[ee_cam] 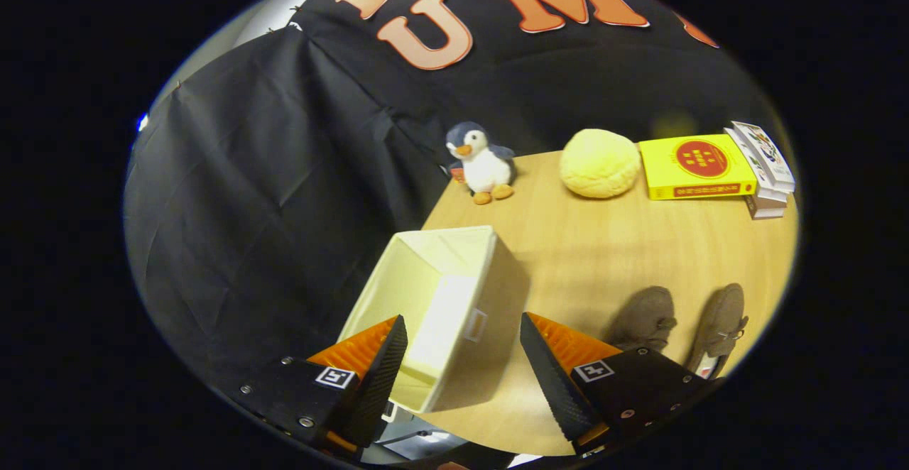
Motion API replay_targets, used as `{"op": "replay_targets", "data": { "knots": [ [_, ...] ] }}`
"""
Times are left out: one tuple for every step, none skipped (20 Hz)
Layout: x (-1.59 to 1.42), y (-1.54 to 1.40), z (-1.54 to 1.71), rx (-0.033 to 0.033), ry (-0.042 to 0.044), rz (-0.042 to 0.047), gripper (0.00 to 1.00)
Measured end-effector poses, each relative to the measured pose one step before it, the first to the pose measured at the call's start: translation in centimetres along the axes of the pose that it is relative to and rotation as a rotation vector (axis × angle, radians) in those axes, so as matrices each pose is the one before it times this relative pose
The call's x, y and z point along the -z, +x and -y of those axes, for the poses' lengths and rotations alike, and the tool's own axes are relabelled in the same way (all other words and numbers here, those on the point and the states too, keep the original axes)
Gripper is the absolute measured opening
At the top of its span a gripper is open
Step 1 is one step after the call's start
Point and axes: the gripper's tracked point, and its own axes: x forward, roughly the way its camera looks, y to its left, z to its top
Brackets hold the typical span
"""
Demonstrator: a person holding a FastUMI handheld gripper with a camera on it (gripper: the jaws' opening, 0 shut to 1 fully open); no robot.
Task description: Open the storage box then place both shoes into the box .Put the left shoe in first, then the right shoe, with the right side of both shoes facing outward in a uniform manner.
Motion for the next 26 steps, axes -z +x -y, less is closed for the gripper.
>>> {"op": "replay_targets", "data": {
  "knots": [
    [0.803, -0.223, 1.838, 0.03526, 0.00198, -0.00894, 0.96],
    [0.616, -0.093, 1.731, 0.03688, 0.00407, -0.00953, 0.96],
    [0.709, 0.081, 1.811, 0.03761, 0.00299, -0.00881, 0.97],
    [0.665, 0.305, 1.701, 0.03792, -0.00114, -0.00809, 0.97],
    [0.796, 0.201, 1.621, 0.04082, -0.00501, -0.01301, 0.97],
    [0.831, 0.330, 1.607, 0.03691, -0.00949, -0.01759, 0.97],
    [1.106, 0.130, 1.250, 0.03287, -0.00891, -0.01904, 0.97],
    [0.971, 0.295, 0.948, 0.02368, -0.00746, -0.02086, 0.97],
    [0.892, 0.302, 0.837, 0.02004, -0.00343, -0.01575, 0.96],
    [0.573, 0.416, 0.699, 0.01540, -0.00291, -0.01453, 0.96],
    [0.564, 0.447, 0.629, 0.01683, -0.00563, -0.00975, 0.94],
    [0.200, 0.542, 0.642, 0.01997, -0.01275, -0.00128, 0.93],
    [0.289, 0.516, 0.570, 0.02309, -0.01712, -0.00613, 0.90],
    [0.245, 0.615, 0.456, 0.01578, -0.01292, -0.00642, 0.87],
    [0.399, 0.569, 0.089, 0.00375, -0.00019, -0.01275, 0.84],
    [-0.032, 0.457, -0.296, -0.01404, 0.00429, -0.00206, 0.82],
    [-0.463, 0.474, -0.142, -0.00509, 0.00296, 0.00970, 0.79],
    [-0.478, 0.408, 0.259, 0.00983, -0.00115, 0.01125, 0.77],
    [-0.386, 0.483, 0.340, 0.01394, -0.00142, 0.01061, 0.73],
    [-0.238, 0.669, 0.431, 0.01896, 0.00376, 0.00047, 0.71],
    [0.205, 0.636, -0.002, 0.00103, 0.01019, -0.01527, 0.66],
    [0.033, 0.530, -0.359, -0.01735, 0.01255, -0.00955, 0.64],
    [-0.112, 0.301, -0.166, 0.00223, 0.00140, 0.00168, 0.58],
    [-0.174, 0.110, 0.241, 0.01825, -0.01551, 0.00429, 0.53],
    [-0.019, 0.173, 0.363, 0.01837, -0.01490, 0.00722, 0.44],
    [-0.120, 0.177, 0.415, 0.02261, -0.00892, 0.00885, 0.39]
  ]
}}
